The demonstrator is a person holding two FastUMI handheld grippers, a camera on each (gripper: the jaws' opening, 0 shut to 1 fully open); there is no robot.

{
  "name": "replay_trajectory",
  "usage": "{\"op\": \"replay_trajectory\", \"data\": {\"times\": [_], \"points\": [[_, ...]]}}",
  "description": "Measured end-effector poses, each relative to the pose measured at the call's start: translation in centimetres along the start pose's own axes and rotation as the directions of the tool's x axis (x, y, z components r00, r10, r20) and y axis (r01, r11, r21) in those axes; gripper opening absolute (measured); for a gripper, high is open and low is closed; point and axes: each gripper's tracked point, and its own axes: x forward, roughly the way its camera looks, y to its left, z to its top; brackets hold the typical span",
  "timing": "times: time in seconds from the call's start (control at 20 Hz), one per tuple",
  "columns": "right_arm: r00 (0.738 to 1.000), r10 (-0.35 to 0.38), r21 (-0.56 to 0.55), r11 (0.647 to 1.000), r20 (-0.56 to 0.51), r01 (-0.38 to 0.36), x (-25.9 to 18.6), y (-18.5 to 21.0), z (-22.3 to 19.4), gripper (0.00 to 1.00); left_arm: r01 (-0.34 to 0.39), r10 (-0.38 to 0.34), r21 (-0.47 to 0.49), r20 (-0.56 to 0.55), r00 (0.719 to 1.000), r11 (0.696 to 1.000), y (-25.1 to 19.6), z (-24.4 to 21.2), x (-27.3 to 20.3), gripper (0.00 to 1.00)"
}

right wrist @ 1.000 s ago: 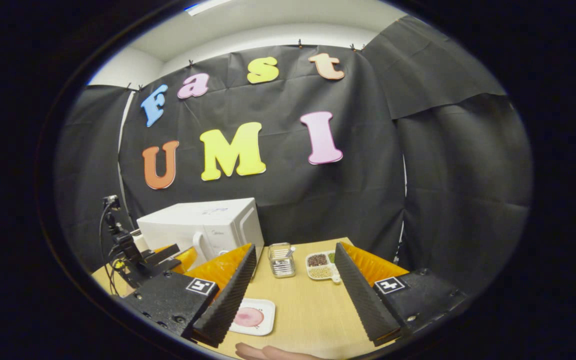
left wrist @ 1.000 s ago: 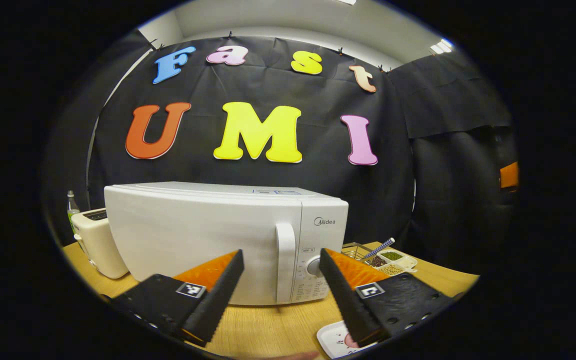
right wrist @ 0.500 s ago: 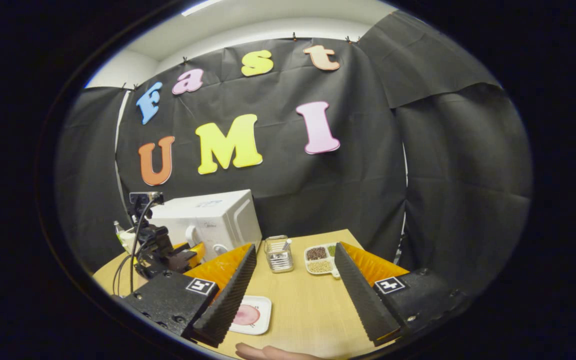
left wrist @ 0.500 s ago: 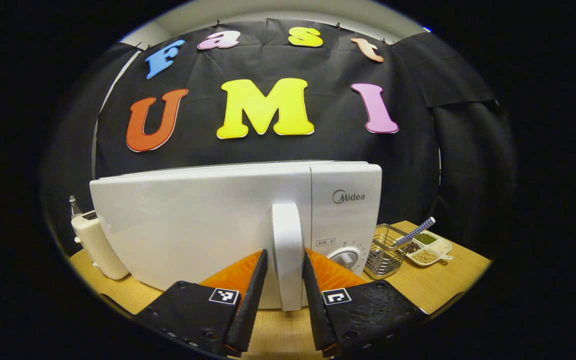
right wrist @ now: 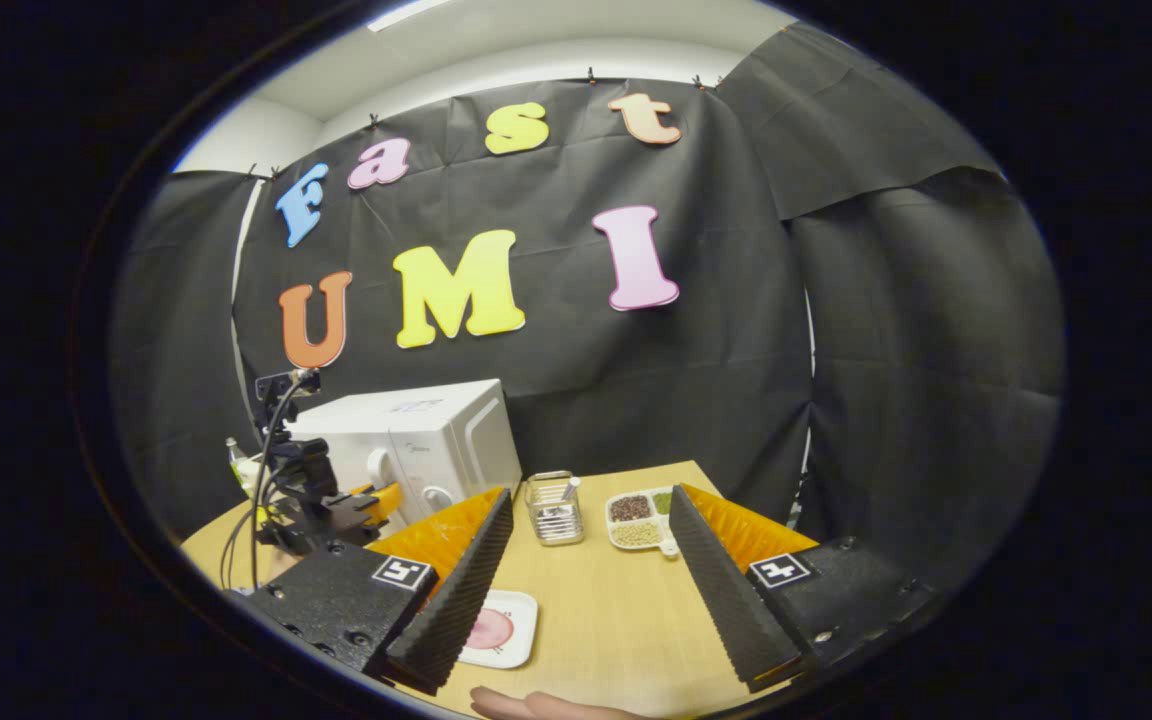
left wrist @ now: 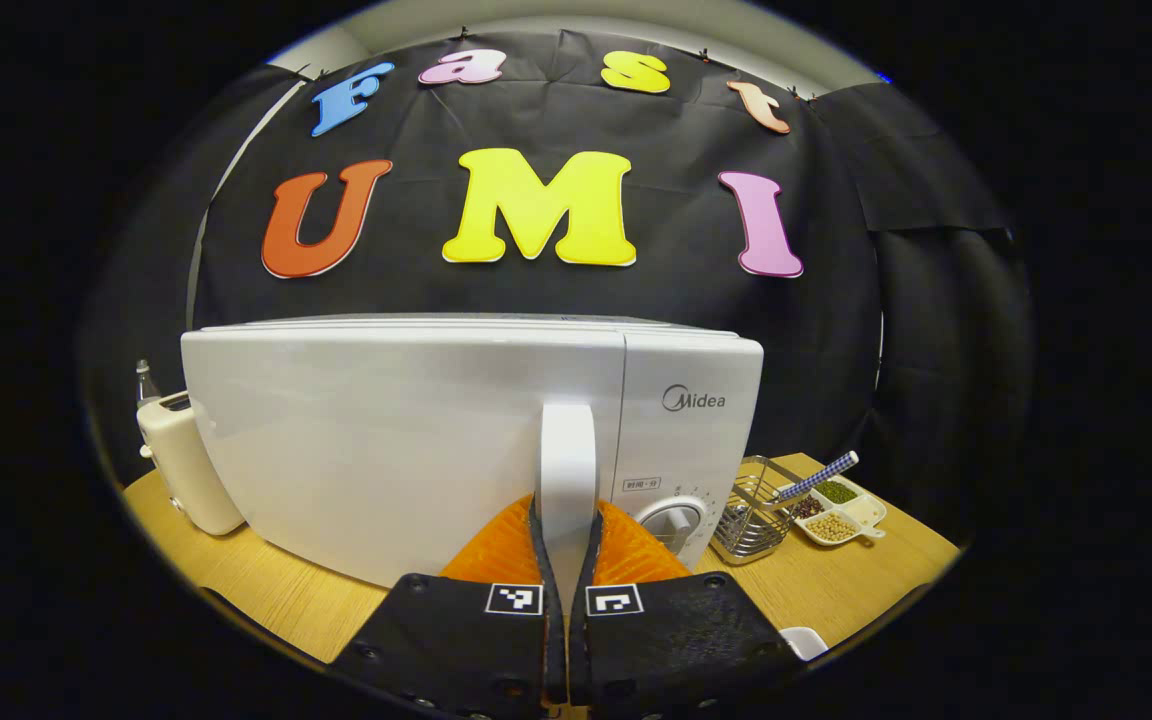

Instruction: Open the microwave oven with the left hand, put the food in, and close the microwave oven.

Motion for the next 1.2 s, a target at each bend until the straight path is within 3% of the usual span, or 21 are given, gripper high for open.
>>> {"op": "replay_trajectory", "data": {"times": [0.05, 0.1, 0.15, 0.3, 0.35, 0.4, 0.45, 0.5, 0.55, 0.6, 0.65, 0.7, 0.75, 0.8, 0.85, 0.95, 1.0, 1.05, 1.1, 1.15, 1.2], "points": [[1.0, -0.007, -0.003, 1.0, 0.008, 0.007, -0.1, -0.4, 0.1, 0.91, -0.003, 0.002, 0.009, 0.019, 1.0, 1.0, 0.2, 0.1, -0.6, 0.02], [1.0, -0.013, -0.007, 1.0, 0.019, 0.013, -0.2, -0.6, 0.2, 1.0, 0.013, -0.013, 0.021, 0.018, 1.0, 1.0, 0.3, -0.2, -1.5, 0.01], [0.999, -0.021, -0.01, 1.0, 0.029, 0.021, -0.2, -0.8, 0.4, 0.91, 0.033, -0.033, 0.019, 0.017, 0.999, 0.999, 0.4, -0.4, -2.3, 0.01], [0.999, -0.02, -0.007, 1.0, 0.028, 0.02, -0.5, -0.2, 0.3, 0.91, 0.079, -0.079, 0.02, 0.0, 0.997, 0.997, 1.1, -0.9, -5.6, 0.01], [1.0, -0.009, -0.004, 1.0, 0.026, 0.009, -0.9, 0.4, 0.3, 1.0, 0.099, -0.099, 0.015, 0.003, 0.995, 0.995, 1.4, -1.2, -7.0, 0.01], [1.0, 0.0, -0.007, 1.0, 0.028, 0.0, -1.2, 0.9, 0.2, 0.91, 0.115, -0.116, 0.023, 0.018, 0.993, 0.993, 1.9, -1.2, -8.3, 0.01], [0.999, 0.006, -0.019, 1.0, 0.031, -0.005, -1.5, 1.4, 0.2, 0.91, 0.12, -0.12, 0.028, 0.013, 0.993, 0.992, 2.6, -1.6, -9.7, 0.01], [0.999, 0.006, -0.034, 0.999, 0.032, -0.005, -1.8, 1.8, 0.0, 1.0, 0.117, -0.118, 0.032, 0.016, 0.993, 0.993, 3.3, -1.8, -11.1, 0.01], [1.0, 0.005, -0.05, 0.999, 0.029, -0.004, -2.0, 2.2, -0.2, 0.91, 0.114, -0.115, 0.036, 0.01, 0.993, 0.993, 4.1, -2.0, -12.4, 0.01], [1.0, 0.007, -0.063, 0.998, 0.02, -0.006, -2.2, 2.7, -0.7, 0.91, 0.11, -0.11, 0.036, 0.017, 0.994, 0.993, 4.9, -2.2, -13.7, 0.01], [1.0, 0.015, -0.072, 0.997, 0.004, -0.015, -2.2, 3.3, -1.3, 1.0, 0.101, -0.101, 0.036, 0.014, 0.995, 0.994, 5.8, -2.4, -15.1, 0.01], [1.0, 0.024, -0.076, 0.997, -0.019, -0.026, -2.0, 4.0, -2.1, 1.0, 0.091, -0.091, 0.045, 0.014, 0.996, 0.995, 7.0, -2.6, -16.4, 0.01], [0.998, 0.033, -0.079, 0.996, -0.055, -0.038, -1.8, 4.5, -2.9, 0.92, 0.078, -0.079, 0.049, 0.011, 0.997, 0.996, 8.3, -2.8, -17.7, 0.01], [0.994, 0.044, -0.081, 0.995, -0.098, -0.052, -1.6, 4.9, -4.1, 1.0, 0.065, -0.066, 0.05, 0.011, 0.998, 0.997, 9.8, -3.1, -19.0, 0.01], [0.989, 0.047, -0.08, 0.995, -0.143, -0.059, -1.3, 5.3, -5.1, 1.0, 0.044, -0.045, 0.052, 0.011, 0.999, 0.998, 11.6, -3.2, -20.5, 0.01], [0.976, 0.049, -0.083, 0.994, -0.211, -0.068, -0.9, 6.1, -6.5, 0.91, -0.007, 0.007, 0.053, 0.015, 1.0, 0.999, 15.3, -3.6, -23.0, 0.01], [0.97, 0.05, -0.084, 0.994, -0.238, -0.072, -0.9, 6.5, -7.2, 0.91, -0.057, 0.056, 0.044, 0.019, 0.998, 0.997, 18.0, -3.6, -24.3, 0.0], [0.962, 0.055, -0.083, 0.993, -0.268, -0.08, -0.7, 7.2, -8.0, 1.0, -0.108, 0.107, 0.039, 0.024, 0.994, 0.993, 20.5, -3.8, -25.2, 0.01], [0.951, 0.062, -0.077, 0.993, -0.301, -0.089, -0.5, 7.8, -8.9, 0.92, -0.172, 0.171, 0.037, 0.033, 0.985, 0.984, 23.5, -3.9, -26.2, 0.01], [0.94, 0.071, -0.064, 0.993, -0.333, -0.097, -0.5, 8.5, -9.8, 1.0, -0.205, 0.204, 0.032, 0.033, 0.978, 0.978, 25.9, -4.1, -26.8, 0.0], [0.928, 0.081, -0.049, 0.993, -0.364, -0.106, -0.4, 9.2, -10.5, 0.92, -0.164, 0.164, 0.005, 0.037, 0.986, 0.986, 26.5, -4.1, -27.2, 0.0]]}}
